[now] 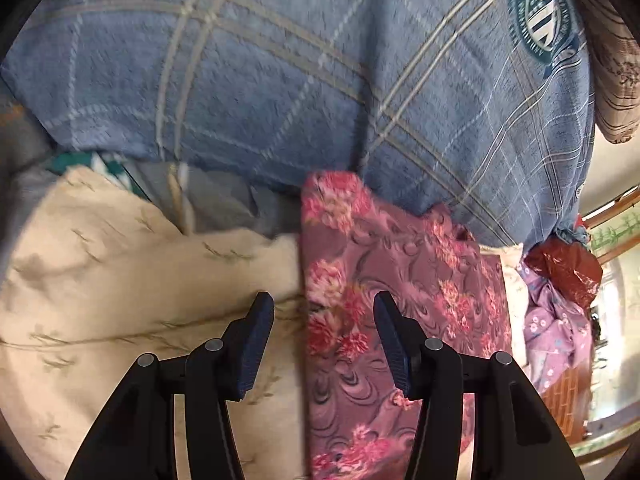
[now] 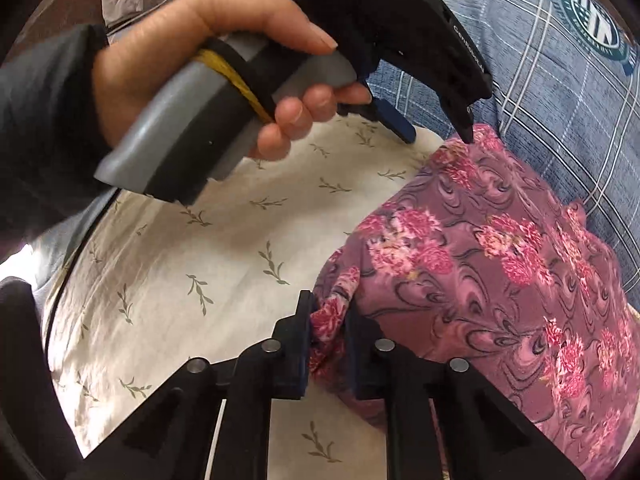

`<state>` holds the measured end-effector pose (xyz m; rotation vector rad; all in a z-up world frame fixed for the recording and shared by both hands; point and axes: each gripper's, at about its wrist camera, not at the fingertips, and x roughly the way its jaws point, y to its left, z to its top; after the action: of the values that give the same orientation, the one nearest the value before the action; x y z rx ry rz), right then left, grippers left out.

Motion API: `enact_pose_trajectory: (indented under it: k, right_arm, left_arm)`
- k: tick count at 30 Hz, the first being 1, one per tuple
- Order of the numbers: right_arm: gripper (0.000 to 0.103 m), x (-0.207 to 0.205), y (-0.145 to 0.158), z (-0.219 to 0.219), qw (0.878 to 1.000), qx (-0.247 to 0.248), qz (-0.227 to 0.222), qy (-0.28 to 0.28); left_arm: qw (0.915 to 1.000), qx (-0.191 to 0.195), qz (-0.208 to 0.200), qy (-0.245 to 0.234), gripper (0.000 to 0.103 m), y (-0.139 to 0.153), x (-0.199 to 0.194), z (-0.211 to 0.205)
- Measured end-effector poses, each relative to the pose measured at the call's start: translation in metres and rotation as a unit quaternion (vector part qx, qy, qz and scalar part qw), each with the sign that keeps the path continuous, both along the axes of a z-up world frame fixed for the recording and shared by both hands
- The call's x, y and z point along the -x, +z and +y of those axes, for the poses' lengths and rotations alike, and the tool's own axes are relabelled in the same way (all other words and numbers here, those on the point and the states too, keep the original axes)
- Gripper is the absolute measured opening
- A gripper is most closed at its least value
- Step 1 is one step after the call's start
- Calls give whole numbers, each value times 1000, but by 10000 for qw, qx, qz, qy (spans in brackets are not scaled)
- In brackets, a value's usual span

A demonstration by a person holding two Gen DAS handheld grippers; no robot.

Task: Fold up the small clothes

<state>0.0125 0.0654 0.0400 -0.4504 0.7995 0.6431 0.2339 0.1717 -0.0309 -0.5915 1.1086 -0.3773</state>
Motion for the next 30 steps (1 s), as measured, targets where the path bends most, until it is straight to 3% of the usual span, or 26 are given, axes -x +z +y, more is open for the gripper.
enact_pose_trajectory:
  k: [5, 10, 12, 16, 18, 30]
  right_arm:
    - [13, -2, 1, -2, 9999, -93, 23, 42]
    - [12, -4, 5, -12, 9995, -317, 72, 27]
    - [12, -2, 10, -17, 9989, -454, 83, 6]
    - [12, 0, 18, -29, 9981, -617, 50, -37]
    - [12, 2, 22, -35, 9976, -688, 16, -64]
    - [10, 15, 45, -80, 9920, -1218, -145, -285]
  left_arm:
    - [9994, -200, 226, -163, 51, -19, -13, -14]
    - [9998, -57, 119, -122, 49, -19, -28, -23]
    - [9996, 15, 13, -286, 33, -17, -30, -34]
    - [9993, -133, -2, -355, 26, -23, -37, -51]
    - [9997, -60, -65, -247, 14, -24, -38, -51]
    - [9978, -242, -545, -278, 10, 29, -14, -64]
